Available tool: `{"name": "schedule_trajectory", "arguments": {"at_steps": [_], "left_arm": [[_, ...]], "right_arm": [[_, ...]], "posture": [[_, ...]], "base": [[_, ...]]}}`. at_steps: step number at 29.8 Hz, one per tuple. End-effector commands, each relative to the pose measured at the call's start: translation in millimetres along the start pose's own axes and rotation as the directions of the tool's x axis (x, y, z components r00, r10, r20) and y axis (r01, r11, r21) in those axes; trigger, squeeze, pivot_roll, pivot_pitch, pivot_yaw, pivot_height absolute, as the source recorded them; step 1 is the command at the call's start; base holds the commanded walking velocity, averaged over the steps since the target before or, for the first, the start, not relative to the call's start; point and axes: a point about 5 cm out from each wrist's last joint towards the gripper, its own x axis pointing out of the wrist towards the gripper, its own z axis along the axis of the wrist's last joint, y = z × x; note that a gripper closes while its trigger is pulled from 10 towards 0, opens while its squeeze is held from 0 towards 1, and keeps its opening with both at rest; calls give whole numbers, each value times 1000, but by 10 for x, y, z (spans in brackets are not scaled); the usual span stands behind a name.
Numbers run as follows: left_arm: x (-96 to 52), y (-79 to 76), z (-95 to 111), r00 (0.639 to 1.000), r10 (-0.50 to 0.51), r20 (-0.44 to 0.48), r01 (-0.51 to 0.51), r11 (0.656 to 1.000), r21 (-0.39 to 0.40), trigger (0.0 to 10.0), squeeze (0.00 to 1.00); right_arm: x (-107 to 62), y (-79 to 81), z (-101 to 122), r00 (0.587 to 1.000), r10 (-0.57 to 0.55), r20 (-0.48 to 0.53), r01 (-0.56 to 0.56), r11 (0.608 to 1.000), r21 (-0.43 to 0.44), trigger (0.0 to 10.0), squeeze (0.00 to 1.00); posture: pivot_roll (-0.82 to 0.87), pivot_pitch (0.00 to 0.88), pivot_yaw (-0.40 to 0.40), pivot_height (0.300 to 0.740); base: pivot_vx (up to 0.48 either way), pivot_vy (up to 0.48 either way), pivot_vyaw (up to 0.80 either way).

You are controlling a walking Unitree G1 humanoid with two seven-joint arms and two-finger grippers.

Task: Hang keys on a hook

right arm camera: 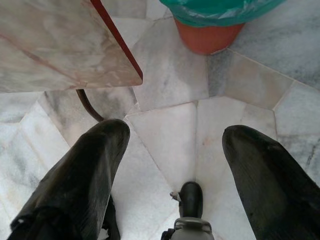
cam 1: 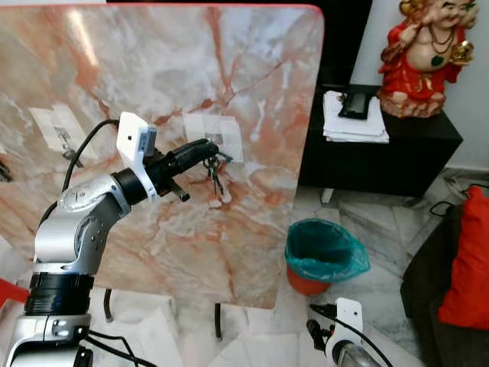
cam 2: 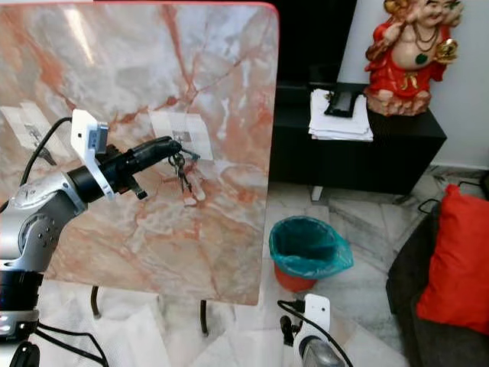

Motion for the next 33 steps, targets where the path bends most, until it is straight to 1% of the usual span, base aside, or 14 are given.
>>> {"name": "schedule_trajectory", "arguments": {"at_steps": [1,5,12,26,31,33], "left_arm": [[-7,-33,73,1000,-22,14,22,1000,18,10000,0],[-26,-93,77,997,-76,13,76,997,4,10000,0],[-61,-144,68,993,-114,-3,114,993,-7,10000,0],[-73,-148,91,993,-118,-11,117,993,-9,10000,0],[-68,-133,107,993,-116,-13,116,993,-7,10000,0],[-69,-106,98,995,-100,-25,100,995,0,10000,0]], "right_arm": [[3,5,17,1000,0,3,0,1000,-10,10000,0],[3,6,17,1000,2,3,-2,1000,-10,10000,0],[3,9,17,1000,5,5,-5,1000,-8,10000,0],[4,15,18,1000,3,7,-3,1000,-3,10000,0],[4,20,13,1000,0,8,0,1000,0,10000,0],[4,28,6,1000,0,7,0,1000,2,10000,0]], "posture": [[-10,0,-4,740],[-10,0,-4,740],[-8,0,-3,740],[-9,1,3,740],[-7,8,11,740],[-9,7,16,740]], "base": [[240,0,0],[0,0,0],[0,0,0],[0,0,0],[0,0,0],[0,0,0]]}}
